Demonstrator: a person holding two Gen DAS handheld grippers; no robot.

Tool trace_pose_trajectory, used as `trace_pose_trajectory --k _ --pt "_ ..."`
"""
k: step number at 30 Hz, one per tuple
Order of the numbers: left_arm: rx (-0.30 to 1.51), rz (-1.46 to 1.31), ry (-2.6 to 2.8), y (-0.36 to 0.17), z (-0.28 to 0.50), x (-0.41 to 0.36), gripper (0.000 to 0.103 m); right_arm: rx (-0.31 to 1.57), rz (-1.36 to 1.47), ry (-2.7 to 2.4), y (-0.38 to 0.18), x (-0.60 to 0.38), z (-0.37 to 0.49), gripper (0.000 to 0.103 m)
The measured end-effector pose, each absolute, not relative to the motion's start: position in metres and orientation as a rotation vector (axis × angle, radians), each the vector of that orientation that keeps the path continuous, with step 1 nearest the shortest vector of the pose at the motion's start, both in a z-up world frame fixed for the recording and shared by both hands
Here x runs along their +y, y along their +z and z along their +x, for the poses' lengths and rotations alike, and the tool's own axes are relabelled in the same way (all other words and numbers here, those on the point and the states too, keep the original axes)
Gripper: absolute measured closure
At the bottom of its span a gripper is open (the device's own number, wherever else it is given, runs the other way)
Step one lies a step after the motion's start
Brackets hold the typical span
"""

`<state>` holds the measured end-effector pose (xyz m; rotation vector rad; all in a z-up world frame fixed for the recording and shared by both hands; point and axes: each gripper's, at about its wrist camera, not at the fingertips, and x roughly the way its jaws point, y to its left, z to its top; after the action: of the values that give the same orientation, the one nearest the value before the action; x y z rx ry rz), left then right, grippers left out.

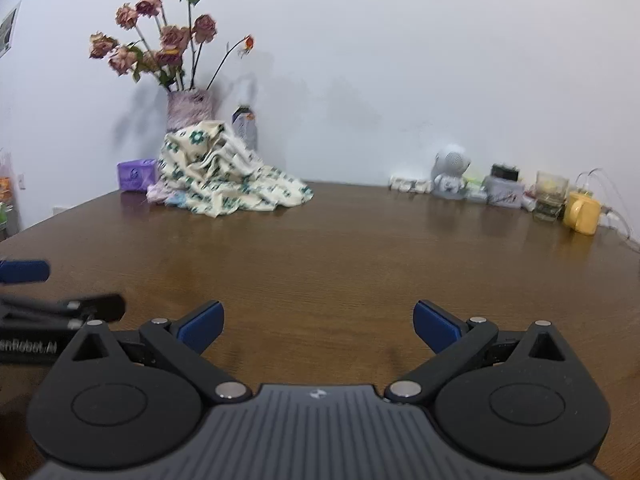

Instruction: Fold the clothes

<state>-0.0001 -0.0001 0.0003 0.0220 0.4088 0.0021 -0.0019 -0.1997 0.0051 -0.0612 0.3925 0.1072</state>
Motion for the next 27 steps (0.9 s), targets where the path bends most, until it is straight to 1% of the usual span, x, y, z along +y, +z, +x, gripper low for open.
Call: trace_pose_trajectory --k 5,14,27 --pt "0.387 0.057 0.0 0.001 -0.003 -0.008 0.0 0.383 -0.07 0.108 0.004 -0.205 -0.003 0.0" --pt "0.372 0.013 -0.016 0.0 -0.008 0.002 0.0 0.366 -0.085 0.111 0.002 -0.214 -0.006 0.0" --pt "0.371 0.034 -0.003 0.001 -0.01 -0.003 0.0 0.375 -0.072 0.105 -0.001 -0.214 -0.004 0.0"
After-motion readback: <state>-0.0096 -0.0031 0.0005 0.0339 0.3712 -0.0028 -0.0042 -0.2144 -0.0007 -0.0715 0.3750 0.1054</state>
